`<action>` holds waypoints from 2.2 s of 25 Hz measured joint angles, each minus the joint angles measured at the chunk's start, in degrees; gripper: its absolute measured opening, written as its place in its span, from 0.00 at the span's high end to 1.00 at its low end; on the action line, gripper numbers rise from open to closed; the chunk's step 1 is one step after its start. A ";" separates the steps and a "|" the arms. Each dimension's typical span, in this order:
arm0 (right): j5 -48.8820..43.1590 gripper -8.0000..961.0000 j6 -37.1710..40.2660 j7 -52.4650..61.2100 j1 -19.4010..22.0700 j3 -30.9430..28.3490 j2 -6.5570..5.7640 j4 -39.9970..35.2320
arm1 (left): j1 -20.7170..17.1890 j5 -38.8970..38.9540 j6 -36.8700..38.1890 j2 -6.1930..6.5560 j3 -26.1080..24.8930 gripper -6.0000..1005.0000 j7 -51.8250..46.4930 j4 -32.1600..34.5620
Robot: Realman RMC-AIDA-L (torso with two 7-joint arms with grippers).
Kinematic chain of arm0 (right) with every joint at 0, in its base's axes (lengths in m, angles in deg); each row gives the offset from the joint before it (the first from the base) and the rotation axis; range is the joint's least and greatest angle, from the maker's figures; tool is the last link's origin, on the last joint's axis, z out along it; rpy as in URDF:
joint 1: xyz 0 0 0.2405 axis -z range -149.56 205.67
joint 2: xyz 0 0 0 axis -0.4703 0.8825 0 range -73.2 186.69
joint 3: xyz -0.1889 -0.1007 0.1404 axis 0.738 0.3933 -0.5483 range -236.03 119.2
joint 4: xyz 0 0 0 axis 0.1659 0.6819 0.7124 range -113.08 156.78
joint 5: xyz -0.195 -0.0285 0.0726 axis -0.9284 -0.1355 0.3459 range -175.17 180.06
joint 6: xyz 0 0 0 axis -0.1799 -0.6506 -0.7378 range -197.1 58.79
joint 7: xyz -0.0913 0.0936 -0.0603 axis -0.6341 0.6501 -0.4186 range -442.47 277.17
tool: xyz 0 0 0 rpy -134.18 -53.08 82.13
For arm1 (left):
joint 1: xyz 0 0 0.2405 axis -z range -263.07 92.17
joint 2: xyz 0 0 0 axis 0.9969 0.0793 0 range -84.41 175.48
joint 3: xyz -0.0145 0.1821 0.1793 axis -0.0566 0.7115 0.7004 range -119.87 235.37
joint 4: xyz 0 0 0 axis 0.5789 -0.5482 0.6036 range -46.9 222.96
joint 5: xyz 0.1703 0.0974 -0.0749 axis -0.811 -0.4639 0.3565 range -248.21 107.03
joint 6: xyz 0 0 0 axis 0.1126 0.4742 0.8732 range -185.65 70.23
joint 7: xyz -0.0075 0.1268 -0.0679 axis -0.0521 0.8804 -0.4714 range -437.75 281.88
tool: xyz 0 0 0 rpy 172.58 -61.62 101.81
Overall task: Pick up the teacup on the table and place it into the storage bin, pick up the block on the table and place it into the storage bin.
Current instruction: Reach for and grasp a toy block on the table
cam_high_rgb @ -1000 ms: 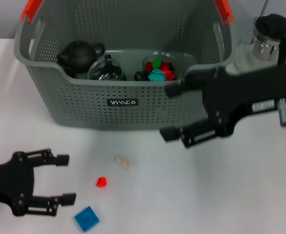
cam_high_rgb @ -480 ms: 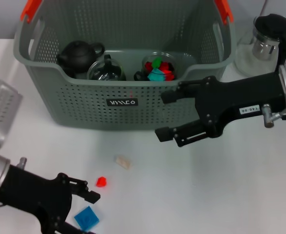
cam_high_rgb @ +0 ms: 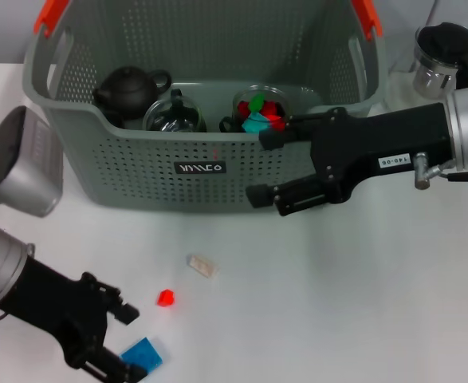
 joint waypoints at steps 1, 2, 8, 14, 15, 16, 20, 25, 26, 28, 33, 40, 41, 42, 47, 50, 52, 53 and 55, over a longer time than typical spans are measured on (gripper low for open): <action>0.00 0.02 -0.23 -0.07 -0.13 -0.01 0.00 0.08 | -0.39 -0.67 -0.13 -0.03 1.12 0.13 -0.63 0.75; 0.00 0.02 -0.45 -0.31 -0.22 -0.02 -0.01 0.12 | -0.66 -1.03 -0.28 -0.03 1.85 0.13 -0.80 1.21; 0.03 0.02 -1.38 -1.32 -0.95 -0.03 0.13 0.93 | -1.53 -3.59 -2.80 0.25 6.36 0.13 5.09 3.66; -0.01 0.02 -0.45 -0.22 -3.52 0.01 -0.67 6.30 | -0.35 -6.60 -4.91 0.27 10.84 0.13 14.17 4.19; -0.04 0.02 0.12 0.39 -3.98 0.02 -0.85 7.36 | 0.09 -7.33 -5.21 0.25 12.08 0.13 15.42 4.31; -0.17 0.02 0.76 1.05 -4.36 0.06 -0.98 8.14 | 0.52 -7.84 -5.32 0.19 13.38 0.13 16.38 4.40; -1.43 0.02 2.65 3.47 -5.08 -0.05 -1.13 9.38 | 1.49 -9.45 -6.16 0.15 18.87 0.13 19.96 5.81; -3.75 0.02 2.19 6.10 -5.26 -2.19 -1.21 10.52 | 2.29 -10.58 -6.23 0.13 24.18 0.13 24.21 7.02; -3.83 0.02 2.12 6.25 -5.29 -2.98 -1.21 10.98 | 2.54 -10.70 -6.23 0.19 24.95 0.13 24.83 6.96; -3.87 0.02 2.12 6.33 -5.35 -4.21 -1.24 12.05 | 3.11 -11.29 -6.32 0.22 26.81 0.13 25.90 6.80; -3.96 0.02 2.09 6.35 -5.41 -5.53 -1.41 13.76 | 3.79 -12.75 -7.37 0.03 31.69 0.13 28.08 6.75; -4.34 0.02 2.46 6.36 -5.58 -5.37 -1.49 15.18 | 4.47 -12.89 -8.41 -0.02 36.73 0.13 28.81 6.77; -4.45 0.02 2.73 6.31 -5.58 -5.11 -1.50 15.25 | 4.62 -12.90 -8.42 -0.02 37.14 0.13 28.84 6.71; -4.73 0.02 3.02 6.19 -5.58 -4.87 -1.49 15.27 | 4.73 -12.89 -8.43 -0.02 37.41 0.13 28.87 6.63; -8.21 0.02 3.39 5.76 -5.60 -4.42 -0.92 15.90 | 5.04 -13.00 -8.62 -0.02 38.28 0.13 28.88 5.83; -10.34 0.02 3.39 5.75 -6.18 -4.01 -0.48 16.55 | 5.05 -13.00 -8.76 -0.02 38.78 0.14 28.89 5.36; -11.04 0.01 3.40 5.96 -6.54 -3.57 -0.26 16.66 | 5.06 -13.00 -8.96 -0.02 38.88 0.15 28.90 5.15; -11.11 0.01 3.41 6.03 -6.69 -3.35 -0.22 16.71 | 5.07 -13.00 -9.10 -0.02 38.97 0.16 28.90 5.00; -11.15 0.01 3.41 6.10 -6.83 -3.08 -0.19 16.75 | 5.07 -13.00 -9.47 -0.06 39.22 0.17 28.91 4.67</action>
